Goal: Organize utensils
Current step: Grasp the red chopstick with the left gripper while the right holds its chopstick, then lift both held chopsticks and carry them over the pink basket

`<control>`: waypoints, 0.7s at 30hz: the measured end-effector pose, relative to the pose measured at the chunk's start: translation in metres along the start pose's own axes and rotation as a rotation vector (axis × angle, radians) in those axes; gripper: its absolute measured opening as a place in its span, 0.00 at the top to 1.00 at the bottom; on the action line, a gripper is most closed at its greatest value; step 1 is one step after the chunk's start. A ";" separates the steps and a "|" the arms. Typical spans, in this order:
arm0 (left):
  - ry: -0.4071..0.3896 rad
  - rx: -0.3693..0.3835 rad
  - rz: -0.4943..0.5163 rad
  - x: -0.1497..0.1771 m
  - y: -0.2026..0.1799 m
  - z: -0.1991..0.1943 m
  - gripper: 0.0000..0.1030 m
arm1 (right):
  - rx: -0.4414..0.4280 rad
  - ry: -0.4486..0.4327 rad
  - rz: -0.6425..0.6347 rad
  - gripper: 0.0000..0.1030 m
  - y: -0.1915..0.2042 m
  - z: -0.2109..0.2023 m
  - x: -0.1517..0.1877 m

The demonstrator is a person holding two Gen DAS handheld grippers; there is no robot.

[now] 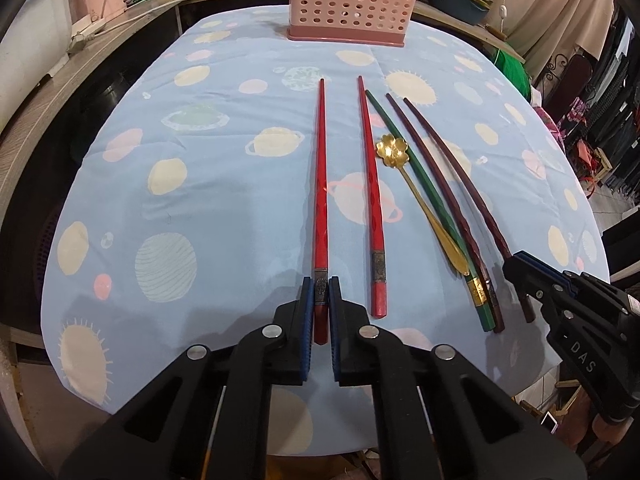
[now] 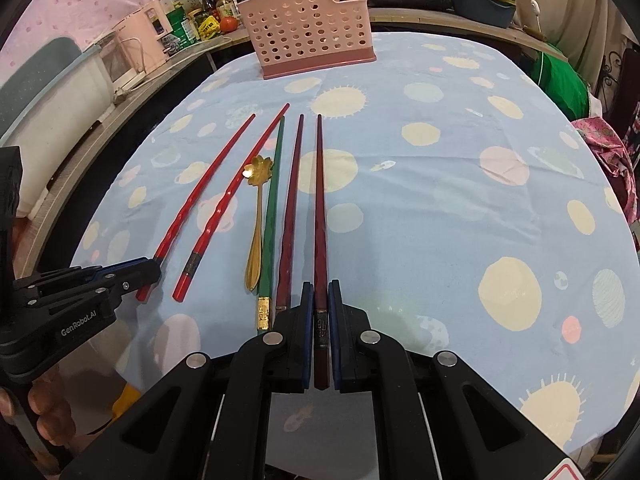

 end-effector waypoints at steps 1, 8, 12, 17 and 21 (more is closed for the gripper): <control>-0.003 0.003 -0.004 -0.001 0.001 -0.002 0.93 | -0.005 -0.006 0.002 0.93 0.001 -0.002 -0.003; -0.041 0.011 -0.037 -0.013 0.010 -0.019 0.93 | -0.044 -0.056 0.014 0.93 0.009 -0.022 -0.023; -0.073 0.009 -0.049 -0.023 0.016 -0.031 0.93 | -0.064 -0.091 0.019 0.93 0.013 -0.035 -0.037; -0.112 0.014 -0.073 -0.038 0.024 -0.048 0.93 | -0.077 -0.135 0.031 0.93 0.014 -0.050 -0.057; -0.152 0.014 -0.089 -0.053 0.030 -0.062 0.93 | -0.097 -0.169 0.060 0.93 0.011 -0.062 -0.076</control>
Point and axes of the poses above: each gripper's, at about its wrist camera, not at the fingertips, and z roughly the way its jaws point, y to its left, x to its underside, the point moved 8 cm from there along z, roughly the way its jaws point, and after that the axes turned 14 degrees about z, right-handed, at the moved point
